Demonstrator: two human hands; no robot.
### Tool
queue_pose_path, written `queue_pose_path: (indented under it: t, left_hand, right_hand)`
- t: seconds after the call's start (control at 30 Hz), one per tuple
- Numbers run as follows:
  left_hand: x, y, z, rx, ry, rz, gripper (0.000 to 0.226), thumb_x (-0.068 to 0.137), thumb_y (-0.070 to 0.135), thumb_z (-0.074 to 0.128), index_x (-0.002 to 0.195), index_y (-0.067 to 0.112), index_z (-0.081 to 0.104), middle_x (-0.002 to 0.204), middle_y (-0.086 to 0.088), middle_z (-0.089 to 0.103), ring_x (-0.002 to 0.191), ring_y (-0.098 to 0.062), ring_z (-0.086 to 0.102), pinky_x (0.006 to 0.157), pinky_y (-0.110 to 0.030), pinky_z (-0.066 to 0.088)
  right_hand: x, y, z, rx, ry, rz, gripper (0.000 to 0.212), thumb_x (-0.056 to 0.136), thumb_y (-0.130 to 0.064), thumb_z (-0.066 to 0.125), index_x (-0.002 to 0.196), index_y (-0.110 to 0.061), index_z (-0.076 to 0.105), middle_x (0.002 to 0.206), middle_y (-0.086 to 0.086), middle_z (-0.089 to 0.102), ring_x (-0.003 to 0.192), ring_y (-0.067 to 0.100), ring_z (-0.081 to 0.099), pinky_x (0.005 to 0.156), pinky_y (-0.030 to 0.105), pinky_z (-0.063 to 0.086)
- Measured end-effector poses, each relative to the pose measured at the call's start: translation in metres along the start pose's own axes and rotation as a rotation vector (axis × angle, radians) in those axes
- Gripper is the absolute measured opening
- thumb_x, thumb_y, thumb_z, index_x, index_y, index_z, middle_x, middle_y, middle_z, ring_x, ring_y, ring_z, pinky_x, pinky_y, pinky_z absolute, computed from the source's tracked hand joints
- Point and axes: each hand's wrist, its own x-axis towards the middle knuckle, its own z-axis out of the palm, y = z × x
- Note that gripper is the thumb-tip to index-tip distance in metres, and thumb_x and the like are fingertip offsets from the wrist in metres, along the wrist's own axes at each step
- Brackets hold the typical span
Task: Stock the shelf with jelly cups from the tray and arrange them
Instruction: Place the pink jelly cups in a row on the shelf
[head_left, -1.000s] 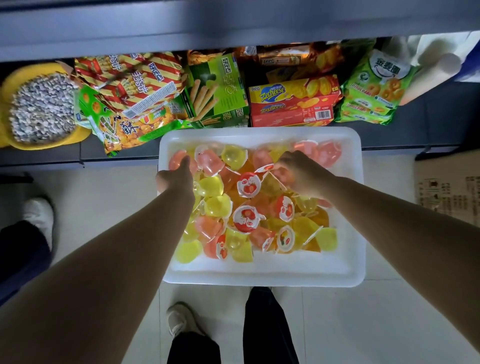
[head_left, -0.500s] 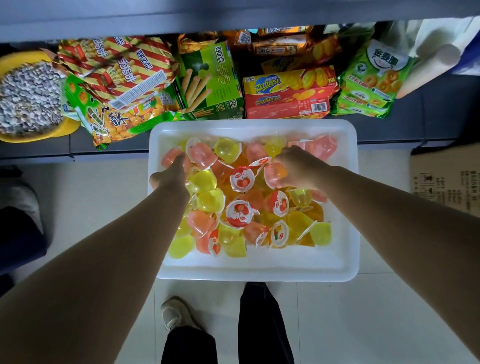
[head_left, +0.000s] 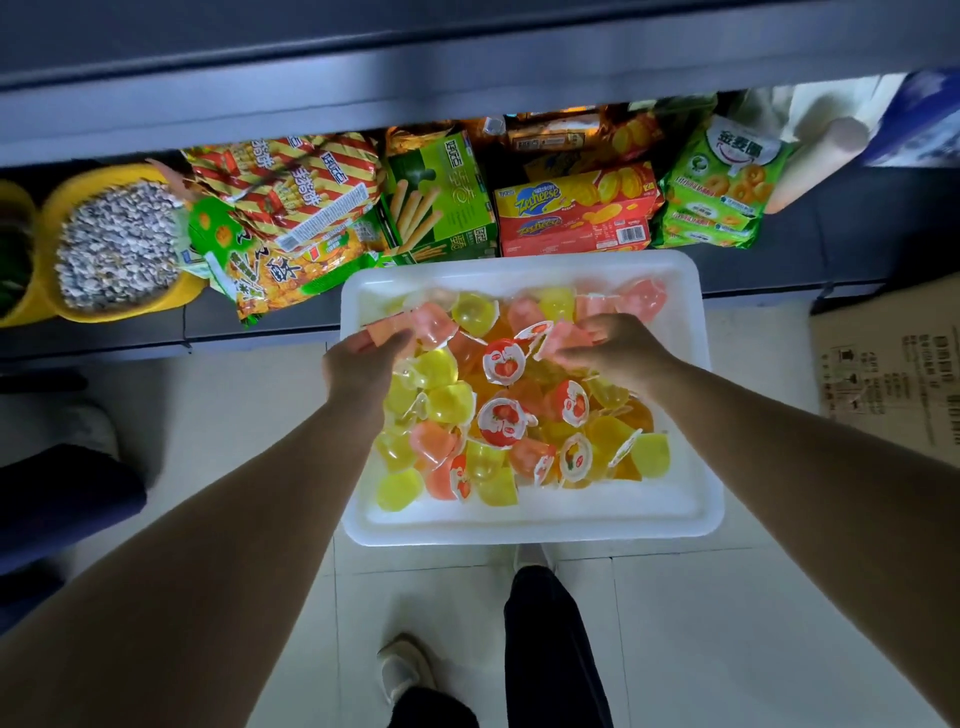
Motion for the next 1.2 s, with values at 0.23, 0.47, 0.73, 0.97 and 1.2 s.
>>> queue_pose_path:
  t: [0.23, 0.47, 0.73, 0.97, 1.2]
  left_hand:
    - [-0.044, 0.051, -0.046, -0.033, -0.184, 0.158, 0.021, 0.075, 0.010, 0.075, 0.095, 0.016, 0.071, 0.091, -0.002, 0.070, 0.085, -0.017, 0.066, 0.088, -0.030, 0.051]
    - [-0.123, 0.110, -0.139, 0.008, -0.326, 0.366, 0.032, 0.069, 0.009, 0.078, 0.101, 0.012, 0.073, 0.096, -0.001, 0.072, 0.082, -0.014, 0.067, 0.077, -0.024, 0.053]
    - [-0.240, 0.201, -0.251, -0.057, -0.386, 0.599, 0.024, 0.074, 0.003, 0.074, 0.093, 0.015, 0.067, 0.082, 0.004, 0.067, 0.073, -0.009, 0.061, 0.059, -0.014, 0.045]
    - [-0.337, 0.294, -0.331, -0.105, -0.314, 0.824, 0.034, 0.074, 0.015, 0.077, 0.106, 0.015, 0.067, 0.090, 0.006, 0.064, 0.069, 0.000, 0.058, 0.066, -0.010, 0.040]
    - [-0.406, 0.389, -0.380, -0.247, -0.294, 1.024, 0.033, 0.075, 0.010, 0.077, 0.106, 0.009, 0.066, 0.089, 0.004, 0.066, 0.075, -0.003, 0.058, 0.060, 0.000, 0.041]
  right_hand:
    - [-0.071, -0.080, -0.002, 0.407, 0.054, -0.067, 0.047, 0.076, -0.019, 0.077, 0.121, -0.011, 0.062, 0.112, 0.004, 0.067, 0.107, 0.021, 0.061, 0.084, 0.027, 0.042]
    - [-0.186, -0.172, -0.003, 0.551, 0.089, -0.204, 0.026, 0.077, -0.007, 0.074, 0.102, -0.013, 0.068, 0.107, 0.011, 0.070, 0.101, 0.024, 0.065, 0.098, 0.037, 0.047]
    - [-0.324, -0.278, -0.015, 0.611, 0.180, -0.425, 0.056, 0.067, -0.004, 0.078, 0.120, 0.001, 0.060, 0.108, 0.013, 0.068, 0.098, 0.025, 0.065, 0.093, 0.034, 0.050]
    - [-0.436, -0.371, -0.057, 0.600, 0.284, -0.640, 0.054, 0.067, 0.000, 0.079, 0.118, -0.005, 0.062, 0.111, 0.008, 0.068, 0.105, 0.027, 0.064, 0.098, 0.042, 0.049]
    - [-0.523, -0.459, -0.113, 0.575, 0.335, -0.911, 0.035, 0.076, 0.009, 0.070, 0.108, -0.003, 0.063, 0.100, 0.008, 0.068, 0.100, 0.024, 0.065, 0.099, 0.039, 0.049]
